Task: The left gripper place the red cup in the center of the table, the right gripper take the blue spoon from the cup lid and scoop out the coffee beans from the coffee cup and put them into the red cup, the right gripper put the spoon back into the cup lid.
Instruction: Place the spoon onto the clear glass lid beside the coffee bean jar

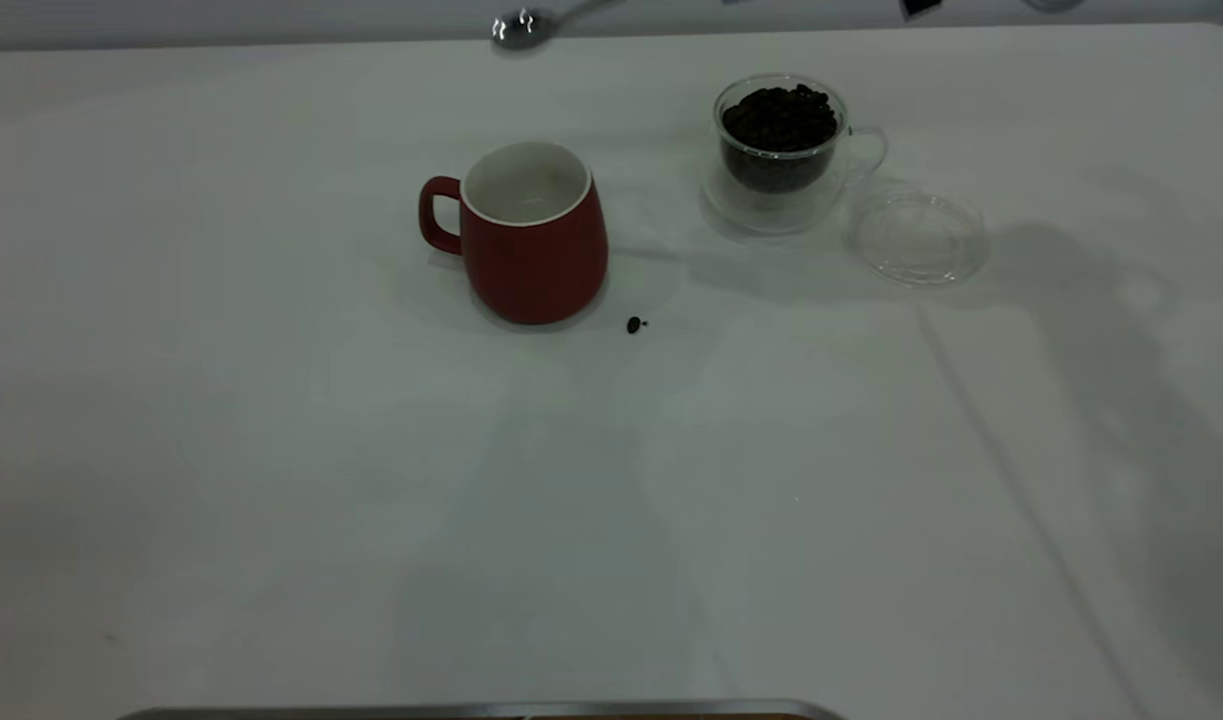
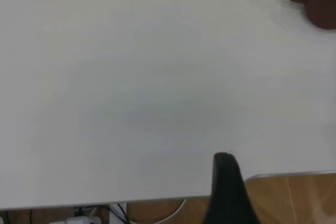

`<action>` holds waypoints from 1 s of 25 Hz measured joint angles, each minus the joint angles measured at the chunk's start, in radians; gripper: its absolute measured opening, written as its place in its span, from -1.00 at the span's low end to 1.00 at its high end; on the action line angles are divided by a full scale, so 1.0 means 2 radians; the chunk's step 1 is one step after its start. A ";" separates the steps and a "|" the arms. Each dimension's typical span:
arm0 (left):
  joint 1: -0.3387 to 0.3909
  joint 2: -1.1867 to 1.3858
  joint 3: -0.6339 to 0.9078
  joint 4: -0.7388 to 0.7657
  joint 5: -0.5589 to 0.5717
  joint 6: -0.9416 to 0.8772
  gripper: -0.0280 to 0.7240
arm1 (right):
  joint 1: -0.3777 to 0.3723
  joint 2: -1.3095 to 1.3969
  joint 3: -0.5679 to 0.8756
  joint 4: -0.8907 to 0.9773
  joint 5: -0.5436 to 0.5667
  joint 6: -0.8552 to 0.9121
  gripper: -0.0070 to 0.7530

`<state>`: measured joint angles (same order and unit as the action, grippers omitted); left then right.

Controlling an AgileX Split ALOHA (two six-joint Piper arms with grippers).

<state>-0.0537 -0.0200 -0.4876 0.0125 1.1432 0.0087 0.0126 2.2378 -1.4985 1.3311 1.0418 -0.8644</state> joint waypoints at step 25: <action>0.000 0.000 0.000 0.000 0.000 -0.001 0.62 | -0.007 -0.304 0.477 0.225 -0.391 -0.079 -0.68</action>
<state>-0.0537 -0.0200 -0.4876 0.0125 1.1432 0.0074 -0.0021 1.6291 -0.5438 1.7805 0.2603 -1.0225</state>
